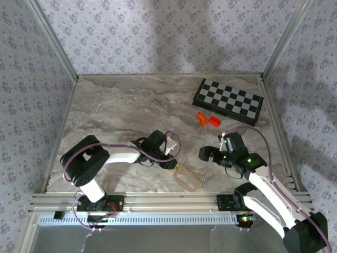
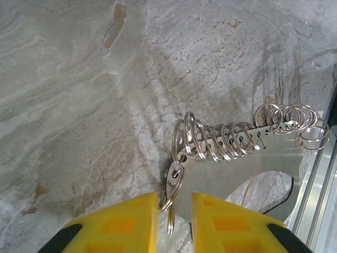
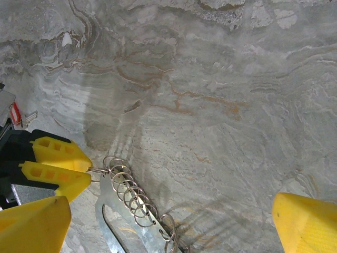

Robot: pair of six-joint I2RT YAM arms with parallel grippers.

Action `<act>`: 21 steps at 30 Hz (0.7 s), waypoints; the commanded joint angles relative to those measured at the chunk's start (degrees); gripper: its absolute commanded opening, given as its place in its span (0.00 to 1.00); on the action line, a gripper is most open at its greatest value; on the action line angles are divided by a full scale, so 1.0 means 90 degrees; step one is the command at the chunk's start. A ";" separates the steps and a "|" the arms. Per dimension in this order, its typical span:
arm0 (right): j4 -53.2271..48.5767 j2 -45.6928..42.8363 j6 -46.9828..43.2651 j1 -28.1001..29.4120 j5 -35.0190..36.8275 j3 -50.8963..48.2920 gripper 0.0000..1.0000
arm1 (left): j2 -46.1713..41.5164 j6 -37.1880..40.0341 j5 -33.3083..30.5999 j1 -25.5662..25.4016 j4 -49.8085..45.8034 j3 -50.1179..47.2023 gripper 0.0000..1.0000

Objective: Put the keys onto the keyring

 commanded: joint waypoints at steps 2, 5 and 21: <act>-0.0190 -0.0091 -0.0093 -0.0046 0.0087 0.0182 1.00 | 0.0070 0.0111 0.0038 -0.0048 -0.0028 0.0084 0.21; -0.0198 -0.0111 -0.0093 -0.0055 0.0085 0.0190 1.00 | 0.0035 0.0124 0.0000 -0.0052 -0.0087 0.0067 0.20; -0.0268 -0.0276 -0.0098 -0.0124 0.0120 0.0293 1.00 | -0.0087 0.0029 -0.0152 -0.0126 -0.0110 -0.0193 0.27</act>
